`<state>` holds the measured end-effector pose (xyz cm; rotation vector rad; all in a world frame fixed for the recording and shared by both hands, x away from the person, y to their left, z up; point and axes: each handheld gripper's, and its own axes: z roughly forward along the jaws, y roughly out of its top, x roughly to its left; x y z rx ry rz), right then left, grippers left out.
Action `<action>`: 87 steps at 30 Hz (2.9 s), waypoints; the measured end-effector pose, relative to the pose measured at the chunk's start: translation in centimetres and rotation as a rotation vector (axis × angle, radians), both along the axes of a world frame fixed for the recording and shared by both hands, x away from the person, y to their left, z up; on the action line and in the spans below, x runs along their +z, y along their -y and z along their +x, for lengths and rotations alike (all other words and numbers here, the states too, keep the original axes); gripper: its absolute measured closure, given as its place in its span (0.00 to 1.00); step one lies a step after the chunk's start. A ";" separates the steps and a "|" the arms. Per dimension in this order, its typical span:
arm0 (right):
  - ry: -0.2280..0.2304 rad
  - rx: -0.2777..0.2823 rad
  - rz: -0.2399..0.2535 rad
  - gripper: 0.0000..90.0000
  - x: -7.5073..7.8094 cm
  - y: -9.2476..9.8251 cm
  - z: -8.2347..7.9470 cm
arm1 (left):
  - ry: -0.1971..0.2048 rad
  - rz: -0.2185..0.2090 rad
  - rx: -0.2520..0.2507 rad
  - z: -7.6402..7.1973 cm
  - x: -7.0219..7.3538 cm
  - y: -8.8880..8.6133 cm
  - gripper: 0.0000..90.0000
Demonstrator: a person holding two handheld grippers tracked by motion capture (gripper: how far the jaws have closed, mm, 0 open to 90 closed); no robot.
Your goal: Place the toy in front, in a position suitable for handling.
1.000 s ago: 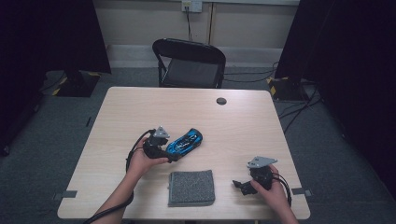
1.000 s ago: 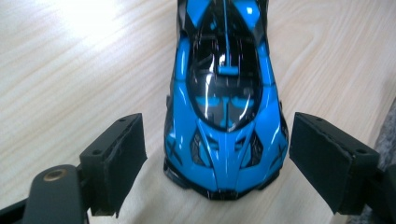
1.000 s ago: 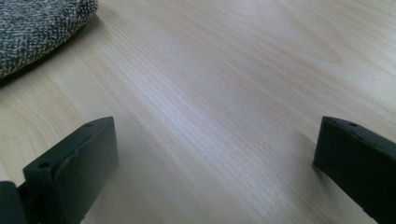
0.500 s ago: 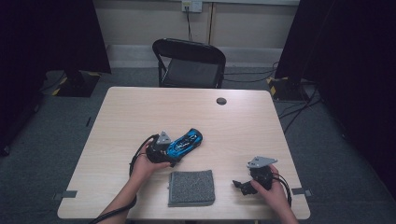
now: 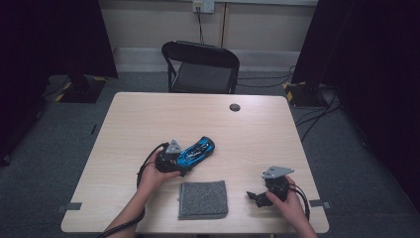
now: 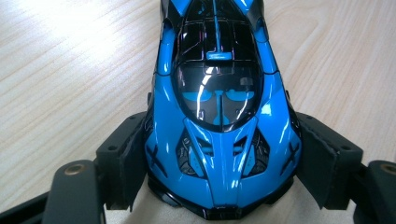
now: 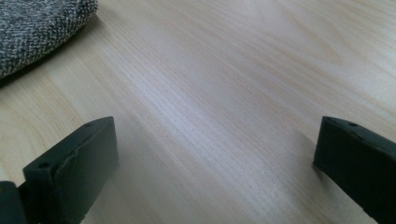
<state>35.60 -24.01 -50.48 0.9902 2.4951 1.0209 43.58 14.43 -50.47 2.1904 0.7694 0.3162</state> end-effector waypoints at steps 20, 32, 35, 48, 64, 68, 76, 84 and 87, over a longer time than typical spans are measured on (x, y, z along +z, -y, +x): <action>0.030 0.104 0.074 0.23 2.0 -1.9 -1.0 | -0.002 -0.001 -0.001 0.0 0.0 0.0 0.28; 0.004 0.280 0.155 0.23 3.2 -7.2 -1.8 | -0.001 -0.001 -0.001 0.0 0.0 0.0 0.28; 0.006 0.314 0.144 0.25 3.3 -8.4 -2.0 | -0.001 -0.001 -0.001 0.0 0.0 0.0 0.28; -0.009 0.396 0.186 0.30 2.2 -11.1 -2.6 | -0.001 -0.001 -0.001 0.0 0.0 0.0 0.28; 0.015 0.387 0.060 0.35 0.8 -12.2 -2.8 | -0.001 -0.001 -0.001 0.0 0.0 0.0 0.28; 0.010 0.365 0.034 0.38 1.0 -12.4 -3.1 | 0.002 0.002 -0.001 0.0 0.0 0.0 0.28; -0.001 0.320 0.030 0.62 1.2 -12.3 -3.1 | 0.002 0.002 -0.001 0.0 0.0 0.0 0.28; -0.044 0.280 0.018 0.82 1.7 -12.2 -2.9 | -0.001 -0.001 -0.001 0.0 0.0 0.0 0.28; -0.064 0.268 0.035 0.84 1.7 -12.0 -2.8 | -0.002 -0.001 -0.001 0.0 0.0 0.0 0.28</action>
